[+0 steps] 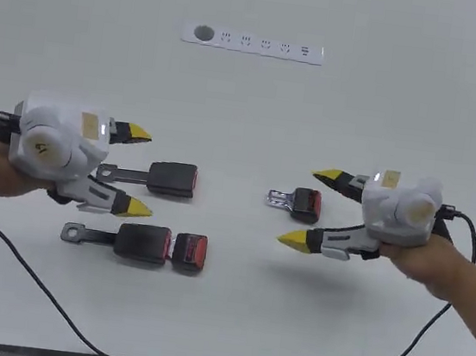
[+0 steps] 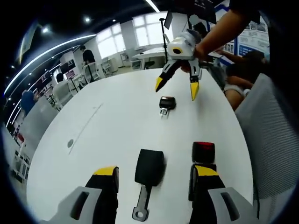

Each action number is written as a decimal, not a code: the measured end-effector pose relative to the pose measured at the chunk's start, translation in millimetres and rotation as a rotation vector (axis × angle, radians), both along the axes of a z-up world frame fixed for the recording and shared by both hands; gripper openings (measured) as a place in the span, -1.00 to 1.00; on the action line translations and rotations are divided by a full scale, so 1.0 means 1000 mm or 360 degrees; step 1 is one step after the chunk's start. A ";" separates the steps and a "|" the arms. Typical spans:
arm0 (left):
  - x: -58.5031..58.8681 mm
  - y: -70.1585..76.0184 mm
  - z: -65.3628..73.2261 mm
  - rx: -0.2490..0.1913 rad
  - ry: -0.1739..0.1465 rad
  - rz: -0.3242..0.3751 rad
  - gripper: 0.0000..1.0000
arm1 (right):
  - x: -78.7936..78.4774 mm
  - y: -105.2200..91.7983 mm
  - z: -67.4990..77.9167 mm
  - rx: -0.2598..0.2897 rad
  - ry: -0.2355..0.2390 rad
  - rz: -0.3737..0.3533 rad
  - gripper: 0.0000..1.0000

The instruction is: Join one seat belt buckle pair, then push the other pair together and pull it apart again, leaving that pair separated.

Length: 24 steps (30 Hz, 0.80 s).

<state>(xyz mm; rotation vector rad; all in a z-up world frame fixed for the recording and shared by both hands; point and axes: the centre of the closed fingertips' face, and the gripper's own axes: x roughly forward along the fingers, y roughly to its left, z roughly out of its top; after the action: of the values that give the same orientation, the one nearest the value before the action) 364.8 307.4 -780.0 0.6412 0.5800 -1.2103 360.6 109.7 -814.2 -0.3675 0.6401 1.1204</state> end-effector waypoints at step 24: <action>0.020 -0.005 -0.072 0.0138 0.0202 -0.0100 0.17 | 0.009 -0.016 -0.038 -0.0114 0.0159 0.0222 0.45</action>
<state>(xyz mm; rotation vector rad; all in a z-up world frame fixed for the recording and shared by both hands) 384.5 302.3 -851.6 0.6628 0.7262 -1.2967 369.4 93.7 -852.5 -0.4247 0.7531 1.2571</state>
